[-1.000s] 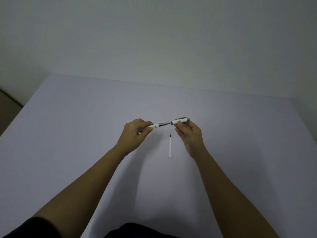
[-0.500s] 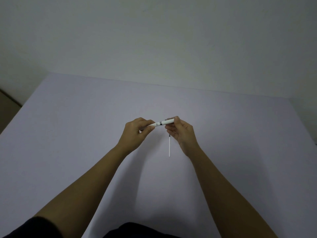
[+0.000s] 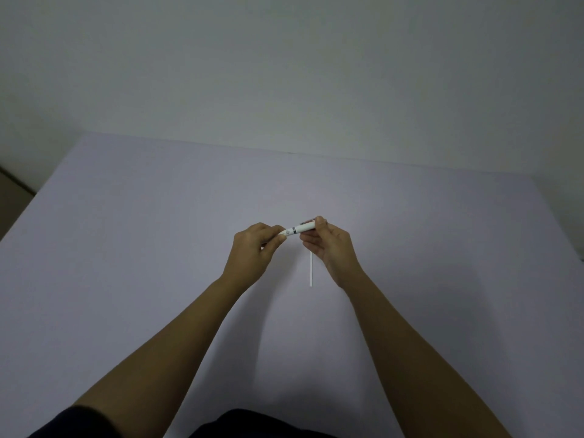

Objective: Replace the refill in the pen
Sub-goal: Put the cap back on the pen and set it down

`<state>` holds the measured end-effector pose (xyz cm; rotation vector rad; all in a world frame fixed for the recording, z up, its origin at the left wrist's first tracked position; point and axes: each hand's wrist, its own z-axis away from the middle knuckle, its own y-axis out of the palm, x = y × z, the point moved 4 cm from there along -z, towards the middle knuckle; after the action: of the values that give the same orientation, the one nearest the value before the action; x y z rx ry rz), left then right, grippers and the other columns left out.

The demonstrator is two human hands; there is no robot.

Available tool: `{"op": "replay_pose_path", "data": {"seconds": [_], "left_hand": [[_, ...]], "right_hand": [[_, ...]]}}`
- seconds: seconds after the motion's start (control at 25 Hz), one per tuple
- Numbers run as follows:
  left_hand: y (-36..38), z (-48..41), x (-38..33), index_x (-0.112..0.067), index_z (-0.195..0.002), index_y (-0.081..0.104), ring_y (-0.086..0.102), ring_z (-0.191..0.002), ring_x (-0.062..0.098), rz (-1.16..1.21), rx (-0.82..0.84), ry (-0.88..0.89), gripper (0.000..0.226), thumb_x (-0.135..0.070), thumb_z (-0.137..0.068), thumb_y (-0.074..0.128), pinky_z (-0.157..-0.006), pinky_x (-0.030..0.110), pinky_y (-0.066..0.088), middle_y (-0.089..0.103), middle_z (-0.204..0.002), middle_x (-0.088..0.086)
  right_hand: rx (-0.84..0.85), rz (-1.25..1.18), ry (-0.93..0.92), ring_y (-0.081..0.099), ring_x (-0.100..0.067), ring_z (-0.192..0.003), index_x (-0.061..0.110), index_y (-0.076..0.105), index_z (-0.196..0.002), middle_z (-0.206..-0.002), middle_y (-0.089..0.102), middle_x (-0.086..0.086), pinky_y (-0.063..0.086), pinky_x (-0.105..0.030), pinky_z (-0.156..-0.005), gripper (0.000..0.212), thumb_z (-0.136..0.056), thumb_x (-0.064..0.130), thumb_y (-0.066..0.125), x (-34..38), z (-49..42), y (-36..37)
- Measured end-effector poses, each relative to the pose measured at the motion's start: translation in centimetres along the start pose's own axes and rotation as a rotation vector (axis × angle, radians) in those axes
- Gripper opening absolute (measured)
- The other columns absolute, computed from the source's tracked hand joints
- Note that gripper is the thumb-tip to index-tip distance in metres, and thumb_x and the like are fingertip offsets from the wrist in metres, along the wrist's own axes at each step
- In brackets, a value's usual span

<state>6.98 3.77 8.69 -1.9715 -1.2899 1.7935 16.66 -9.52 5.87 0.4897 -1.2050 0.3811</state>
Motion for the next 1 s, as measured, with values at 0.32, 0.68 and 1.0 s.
{"op": "replay_pose_path", "data": {"seconds": [0.32,0.68,1.0], "left_hand": [[0.9,-0.2,0.5,-0.013,-0.1,0.07,0.056,-0.064,0.025,-0.102,0.061,0.005,0.019,-0.022,-0.089,0.059,-0.057,0.032,0.042,0.067,-0.07,0.011],[5.4,1.6,3.6,-0.007,-0.062,0.059,0.039,-0.047,0.016,-0.149,0.188,-0.298,0.03,-0.022,-0.088,0.06,-0.047,0.027,0.031,0.05,-0.052,0.005],[10.6,3.1,4.4,0.003,-0.073,0.064,0.048,-0.055,0.02,-0.172,0.223,-0.493,0.034,-0.022,-0.093,0.051,-0.055,0.032,0.039,0.056,-0.061,0.01]], "right_hand": [[-0.002,0.114,-0.011,0.069,-0.005,-0.075,0.018,0.071,-0.086,-0.081,0.074,0.006,0.055,-0.016,-0.07,0.03,-0.097,0.032,0.046,0.1,-0.9,-0.3],[-0.147,0.671,0.04,0.047,-0.031,-0.125,0.002,0.053,-0.121,-0.131,0.055,-0.018,0.038,-0.035,-0.102,0.043,-0.101,0.031,0.028,-3.8,-1.1,-2.8],[-0.036,1.295,0.097,-0.001,-0.023,-0.147,0.006,0.007,-0.148,-0.159,0.0,-0.01,0.006,-0.039,-0.119,0.052,-0.101,0.025,0.022,-11.6,1.1,-5.4]]}}
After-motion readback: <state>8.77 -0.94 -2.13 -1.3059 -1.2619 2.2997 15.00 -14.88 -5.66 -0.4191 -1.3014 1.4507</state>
